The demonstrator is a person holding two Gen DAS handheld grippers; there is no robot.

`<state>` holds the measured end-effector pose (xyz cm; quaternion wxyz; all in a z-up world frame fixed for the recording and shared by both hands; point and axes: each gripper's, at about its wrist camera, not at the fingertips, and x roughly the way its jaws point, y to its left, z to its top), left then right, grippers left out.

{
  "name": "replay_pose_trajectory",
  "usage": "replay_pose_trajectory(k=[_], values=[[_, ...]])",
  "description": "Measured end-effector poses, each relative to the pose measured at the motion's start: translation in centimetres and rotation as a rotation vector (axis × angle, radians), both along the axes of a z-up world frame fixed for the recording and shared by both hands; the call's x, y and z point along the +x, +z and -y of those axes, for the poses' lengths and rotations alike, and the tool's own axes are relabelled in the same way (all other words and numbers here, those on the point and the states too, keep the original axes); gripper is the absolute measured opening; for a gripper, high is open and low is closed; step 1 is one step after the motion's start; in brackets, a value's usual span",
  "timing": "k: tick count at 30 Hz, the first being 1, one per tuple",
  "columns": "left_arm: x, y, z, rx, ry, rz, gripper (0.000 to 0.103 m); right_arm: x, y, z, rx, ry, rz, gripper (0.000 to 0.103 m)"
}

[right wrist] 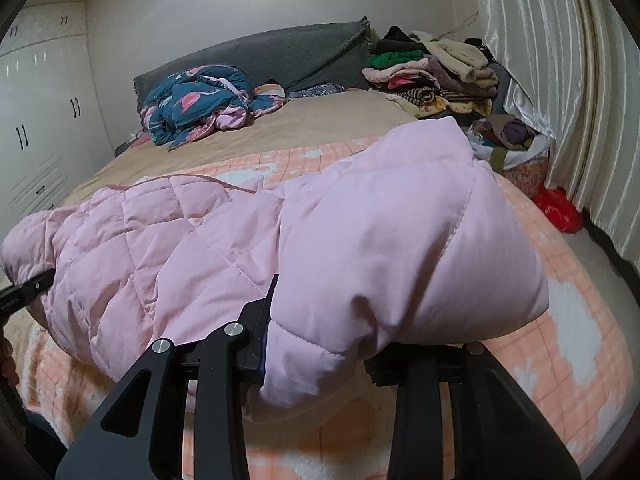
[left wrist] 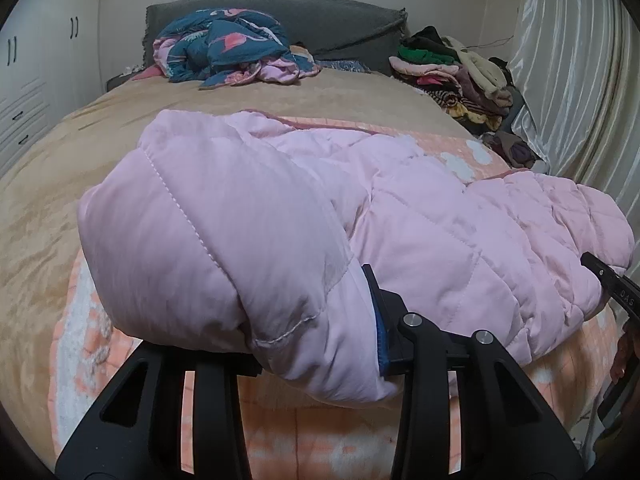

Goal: Fold large clothes
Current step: 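Lift the gripped edge with both tools and fold it over the bundle, then lower the fold onto the bundle and open both tools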

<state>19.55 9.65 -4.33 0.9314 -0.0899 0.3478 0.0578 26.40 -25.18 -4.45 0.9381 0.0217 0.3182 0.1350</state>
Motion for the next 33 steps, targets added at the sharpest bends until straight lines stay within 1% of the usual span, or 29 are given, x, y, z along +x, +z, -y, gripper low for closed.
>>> replay_pose_trajectory(k=[5, 12, 17, 20, 23, 27, 29, 33], values=[[-1.1, -1.1, -0.7, -0.031, 0.007, -0.008, 0.031, -0.7, -0.6, 0.7, 0.033, -0.015, -0.015, 0.033], [-1.6, -2.3, -0.6, -0.012, 0.017, -0.027, 0.033, -0.5, -1.9, 1.6, 0.082, -0.041, -0.055, 0.035], [-1.9, -2.6, -0.7, -0.006, 0.02, -0.035, 0.034, 0.3, -2.6, 1.9, 0.097, -0.053, -0.086, 0.038], [-1.9, -2.7, -0.4, 0.002, 0.025, -0.043, 0.034, 0.9, -2.9, 2.4, 0.127, -0.066, -0.113, 0.04], [-2.1, -2.8, -0.4, 0.001, 0.032, -0.046, 0.035, 0.9, -3.5, 2.7, 0.156, -0.076, -0.13, 0.043], [-2.1, -2.9, 0.0, 0.007, 0.042, -0.054, 0.037, 1.1, -4.0, 3.1, 0.198, -0.092, -0.152, 0.052], [-2.2, -2.9, -0.1, 0.004, 0.043, -0.055, 0.038, 1.0, -4.3, 3.1, 0.205, -0.099, -0.159, 0.054], [-2.1, -2.9, 0.0, -0.004, 0.047, -0.06, 0.039, 0.9, -4.6, 3.6, 0.233, -0.115, -0.185, 0.063]])
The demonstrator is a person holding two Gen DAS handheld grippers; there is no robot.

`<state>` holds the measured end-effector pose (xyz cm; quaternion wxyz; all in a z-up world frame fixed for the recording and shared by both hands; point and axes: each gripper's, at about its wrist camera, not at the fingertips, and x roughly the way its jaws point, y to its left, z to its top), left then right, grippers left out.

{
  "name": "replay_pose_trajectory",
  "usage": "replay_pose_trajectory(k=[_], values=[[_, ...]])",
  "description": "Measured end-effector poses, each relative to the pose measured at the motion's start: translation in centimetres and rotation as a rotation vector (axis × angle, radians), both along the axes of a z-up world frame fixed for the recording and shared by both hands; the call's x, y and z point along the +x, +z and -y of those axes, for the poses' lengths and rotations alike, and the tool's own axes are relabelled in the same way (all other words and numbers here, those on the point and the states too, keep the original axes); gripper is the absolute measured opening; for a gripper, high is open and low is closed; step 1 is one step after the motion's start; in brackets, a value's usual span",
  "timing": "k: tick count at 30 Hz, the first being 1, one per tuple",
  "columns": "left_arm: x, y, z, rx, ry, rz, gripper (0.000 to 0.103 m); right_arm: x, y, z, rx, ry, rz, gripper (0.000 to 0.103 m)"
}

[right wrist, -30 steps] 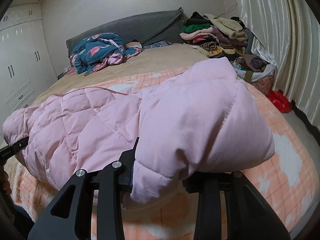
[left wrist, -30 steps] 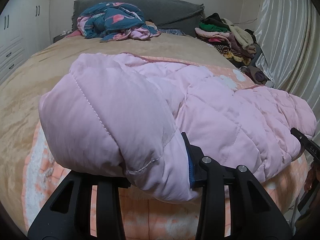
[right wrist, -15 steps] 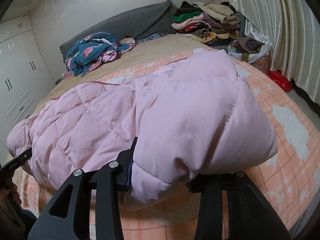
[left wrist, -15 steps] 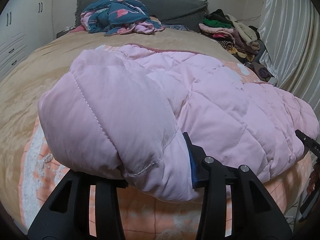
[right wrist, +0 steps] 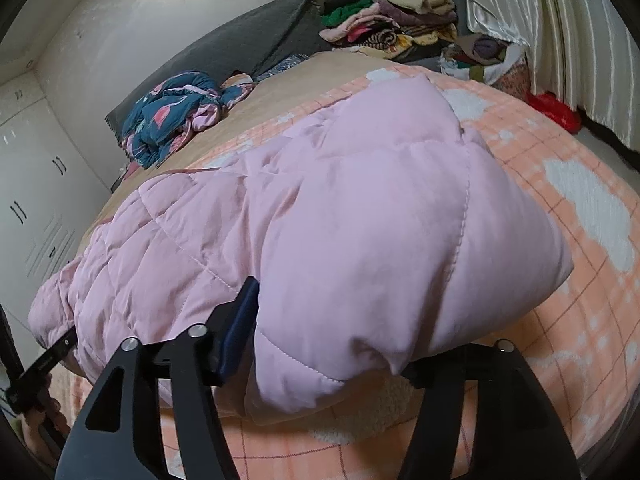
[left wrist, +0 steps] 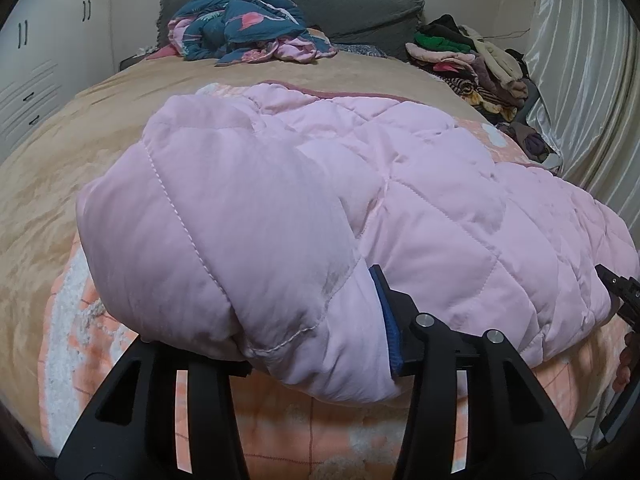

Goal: Fold large clothes
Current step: 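Lower the fold onto the bundle and open both tools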

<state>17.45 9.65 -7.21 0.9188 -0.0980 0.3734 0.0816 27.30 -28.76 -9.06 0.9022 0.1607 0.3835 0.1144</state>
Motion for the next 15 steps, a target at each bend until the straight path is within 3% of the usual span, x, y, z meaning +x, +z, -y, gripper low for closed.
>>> replay_pose_trajectory(k=[6, 15], values=[[-0.2, -0.2, -0.1, -0.005, 0.001, -0.003, 0.039, -0.9, 0.0, 0.0, 0.001, -0.003, -0.017, 0.075], [-0.8, -0.3, -0.4, -0.011, -0.01, -0.024, 0.042, -3.2, 0.5, 1.0, -0.017, -0.017, -0.03, 0.083]])
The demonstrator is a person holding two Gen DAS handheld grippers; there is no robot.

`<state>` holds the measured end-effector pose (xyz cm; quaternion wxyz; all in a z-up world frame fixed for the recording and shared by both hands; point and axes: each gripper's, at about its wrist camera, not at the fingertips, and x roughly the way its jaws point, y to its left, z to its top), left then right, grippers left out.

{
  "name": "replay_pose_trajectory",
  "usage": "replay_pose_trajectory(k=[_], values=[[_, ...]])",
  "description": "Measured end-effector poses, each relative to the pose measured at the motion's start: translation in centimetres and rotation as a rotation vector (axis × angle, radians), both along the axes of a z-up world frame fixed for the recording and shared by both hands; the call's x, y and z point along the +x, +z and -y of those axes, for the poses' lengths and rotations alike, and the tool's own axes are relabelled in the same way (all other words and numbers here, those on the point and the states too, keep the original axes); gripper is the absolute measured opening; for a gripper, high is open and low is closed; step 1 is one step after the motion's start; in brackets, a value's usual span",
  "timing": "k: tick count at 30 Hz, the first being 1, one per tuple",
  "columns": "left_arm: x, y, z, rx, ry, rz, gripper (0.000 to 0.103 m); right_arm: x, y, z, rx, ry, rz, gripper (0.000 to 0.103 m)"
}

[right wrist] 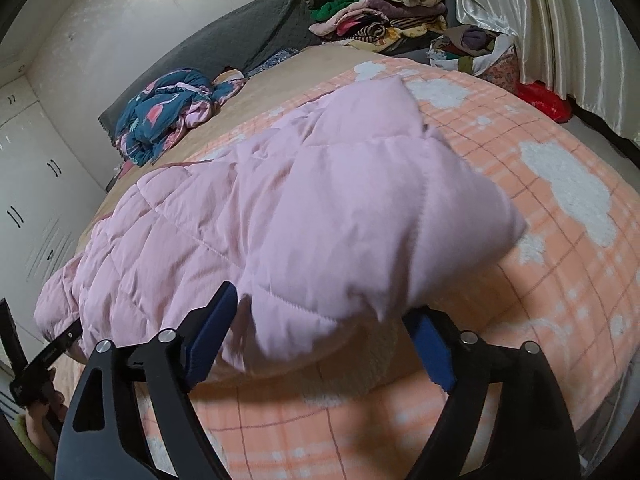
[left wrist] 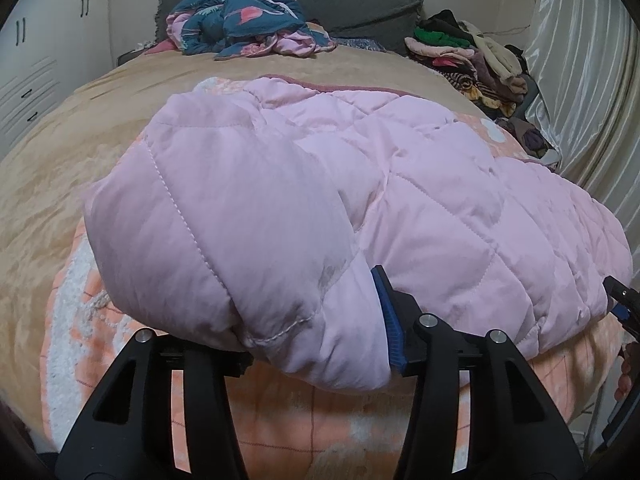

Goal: Fold large clothes

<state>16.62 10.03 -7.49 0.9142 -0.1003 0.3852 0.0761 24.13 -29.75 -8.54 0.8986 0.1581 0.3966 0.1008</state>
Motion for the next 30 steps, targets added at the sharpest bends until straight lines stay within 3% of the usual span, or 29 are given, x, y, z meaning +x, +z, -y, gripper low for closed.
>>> replay_pose_trajectory(k=[3, 7, 14, 18, 23, 30], values=[[-0.3, 0.2, -0.1, -0.005, -0.005, -0.007, 0.045, -1.2, 0.5, 0.3, -0.06, -0.024, 0.016, 0.094], [-1.1, 0.6, -0.2, -0.016, -0.009, -0.014, 0.054, -3.1, 2.3, 0.9, -0.126, -0.033, 0.072, 0.094], [-3.4, 2.1, 0.5, -0.018, -0.033, -0.021, 0.065, -6.5, 5.4, 1.6, -0.147, -0.017, 0.146, 0.099], [-5.1, 3.8, 1.0, -0.031, -0.053, 0.018, 0.072, -8.5, 7.7, 1.1, -0.151, 0.015, 0.199, 0.099], [-7.6, 6.6, 2.5, -0.011, -0.081, 0.08, 0.093, -11.0, 10.0, -0.2, -0.149, 0.059, 0.249, 0.099], [-11.2, 8.9, 4.1, 0.03, -0.089, 0.137, 0.094, -14.4, 11.9, -1.2, -0.179, 0.097, 0.308, 0.099]])
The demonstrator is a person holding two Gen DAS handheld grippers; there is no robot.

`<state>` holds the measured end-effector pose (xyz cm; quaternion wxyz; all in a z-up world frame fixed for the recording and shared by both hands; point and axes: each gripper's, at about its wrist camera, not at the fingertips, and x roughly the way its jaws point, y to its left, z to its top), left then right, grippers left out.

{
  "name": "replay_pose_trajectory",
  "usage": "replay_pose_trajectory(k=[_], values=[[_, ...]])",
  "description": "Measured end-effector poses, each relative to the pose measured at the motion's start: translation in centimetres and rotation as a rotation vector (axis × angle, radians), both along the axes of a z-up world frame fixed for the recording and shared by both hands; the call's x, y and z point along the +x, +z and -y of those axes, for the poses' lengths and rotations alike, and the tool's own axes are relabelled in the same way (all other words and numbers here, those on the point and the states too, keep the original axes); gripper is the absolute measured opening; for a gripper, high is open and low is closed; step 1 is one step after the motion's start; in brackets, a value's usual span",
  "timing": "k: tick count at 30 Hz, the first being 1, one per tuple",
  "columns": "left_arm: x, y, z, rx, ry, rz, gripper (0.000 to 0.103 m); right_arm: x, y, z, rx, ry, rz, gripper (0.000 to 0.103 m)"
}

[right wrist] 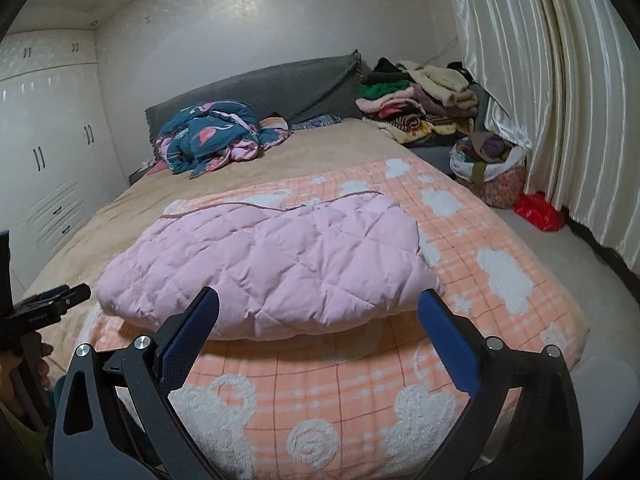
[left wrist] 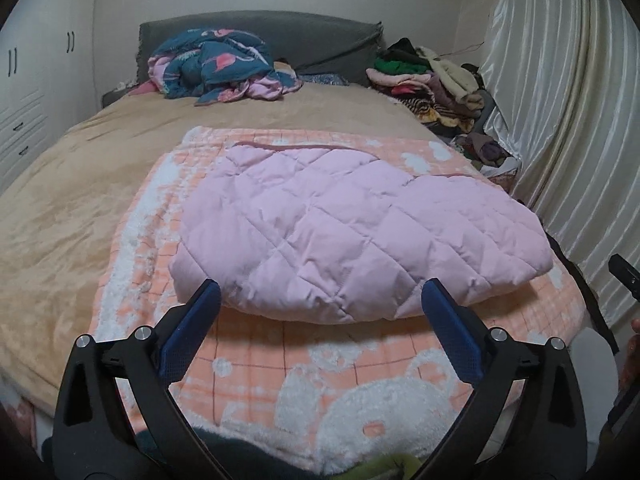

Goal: Fold large clothes

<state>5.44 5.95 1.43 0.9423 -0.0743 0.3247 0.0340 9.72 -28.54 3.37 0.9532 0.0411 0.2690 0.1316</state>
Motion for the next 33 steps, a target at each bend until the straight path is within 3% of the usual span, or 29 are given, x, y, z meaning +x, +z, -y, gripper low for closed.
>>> replay_pose_trajectory(k=[9, 16, 27, 33], values=[[-3.5, 0.5, 1.4, -0.016, -0.003, 0.025, 0.094, -4.7, 1.5, -2.0, -0.013, 0.065, 0.085, 0.099], [-5.1, -0.1, 2.6, 0.001, -0.015, 0.011, 0.094, -6.9, 0.5, -3.2, -0.018, 0.083, 0.094, 0.099], [-5.7, -1.3, 3.9, 0.031, -0.046, -0.025, 0.094, -6.5, -2.4, -4.4, -0.016, 0.116, -0.03, 0.099], [-5.9, -1.4, 4.3, 0.043, -0.055, -0.014, 0.094, -6.3, -2.6, -4.6, -0.018, 0.115, -0.038, 0.099]])
